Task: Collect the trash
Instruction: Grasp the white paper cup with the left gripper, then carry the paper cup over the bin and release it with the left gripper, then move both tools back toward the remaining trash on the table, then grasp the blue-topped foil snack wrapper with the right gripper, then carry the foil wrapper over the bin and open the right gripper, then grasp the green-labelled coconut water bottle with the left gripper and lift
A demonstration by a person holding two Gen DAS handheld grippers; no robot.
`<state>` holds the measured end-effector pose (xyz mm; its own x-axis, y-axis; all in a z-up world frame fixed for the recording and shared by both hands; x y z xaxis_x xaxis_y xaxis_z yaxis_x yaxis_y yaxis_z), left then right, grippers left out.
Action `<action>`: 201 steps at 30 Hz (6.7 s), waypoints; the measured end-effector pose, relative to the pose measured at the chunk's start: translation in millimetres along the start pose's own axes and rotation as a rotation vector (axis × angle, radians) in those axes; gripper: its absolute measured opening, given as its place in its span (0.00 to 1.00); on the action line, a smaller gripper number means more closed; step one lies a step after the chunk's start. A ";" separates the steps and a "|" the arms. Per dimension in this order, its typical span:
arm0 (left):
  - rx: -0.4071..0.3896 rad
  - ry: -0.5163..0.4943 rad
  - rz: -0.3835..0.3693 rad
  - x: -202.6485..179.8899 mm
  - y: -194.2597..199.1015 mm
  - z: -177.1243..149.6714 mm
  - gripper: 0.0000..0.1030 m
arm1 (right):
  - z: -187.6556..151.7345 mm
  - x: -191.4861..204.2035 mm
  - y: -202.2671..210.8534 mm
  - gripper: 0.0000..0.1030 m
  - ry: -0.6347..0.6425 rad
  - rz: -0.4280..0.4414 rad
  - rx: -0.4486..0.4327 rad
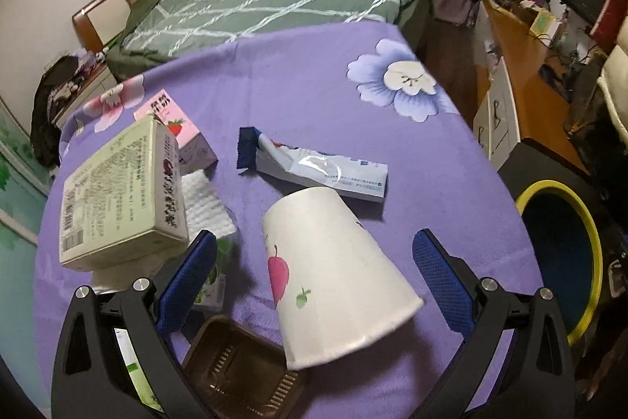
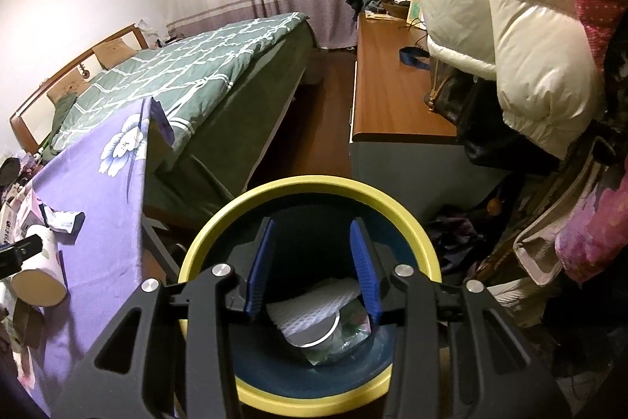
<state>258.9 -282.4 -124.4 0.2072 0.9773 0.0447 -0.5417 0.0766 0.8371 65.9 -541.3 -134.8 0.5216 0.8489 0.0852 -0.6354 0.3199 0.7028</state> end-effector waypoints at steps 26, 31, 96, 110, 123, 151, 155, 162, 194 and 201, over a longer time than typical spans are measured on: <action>0.031 -0.159 -0.153 -49.3 16.7 -14.9 0.61 | -2.6 -17.6 -6.5 0.38 -0.030 0.048 0.022; -0.014 -0.209 -0.191 -69.6 43.5 -17.7 0.61 | -5.7 -22.1 -1.1 0.38 -0.038 0.045 0.016; -0.271 0.104 -0.053 134.3 143.9 -84.0 0.93 | -40.7 121.6 44.5 0.41 0.239 0.248 0.044; -0.259 0.240 -0.032 222.5 124.6 -99.9 0.94 | -0.6 271.2 13.9 0.41 0.476 0.416 0.038; -0.226 0.226 -0.067 205.1 89.7 -58.6 0.94 | 1.3 335.3 -53.8 0.50 0.682 0.361 0.104; -0.225 0.201 -0.110 186.0 84.0 -50.6 0.94 | 19.1 252.1 5.4 0.07 0.441 0.473 0.091; -0.228 0.190 -0.118 179.8 90.0 -55.0 0.94 | 16.4 218.1 24.7 0.08 0.390 0.450 0.067; -0.224 0.174 -0.124 170.7 98.3 -64.8 0.94 | 4.4 132.4 31.4 0.08 0.276 0.265 0.048; -0.115 0.169 -0.029 153.2 70.3 -124.2 0.85 | -14.3 74.9 34.1 0.13 0.173 0.177 0.051; -0.086 0.170 -0.032 152.8 50.8 -125.5 0.71 | -15.8 79.9 32.3 0.13 0.176 0.203 0.056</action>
<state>160.9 -104.4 -143.5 0.0886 0.9929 -0.0798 -0.6065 0.1174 0.7864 78.1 -456.5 -116.5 0.2766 0.9550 0.1074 -0.6821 0.1164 0.7220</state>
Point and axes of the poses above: each gripper's, at about its wrist camera, not at the fingertips, and y roughly against the way its jaws point, x to its left, z to its top, the point moved 2 cm from there along -y, roughly the way its jaws point, and after that the axes turned 4 degrees about y, right-handed, at the moved point
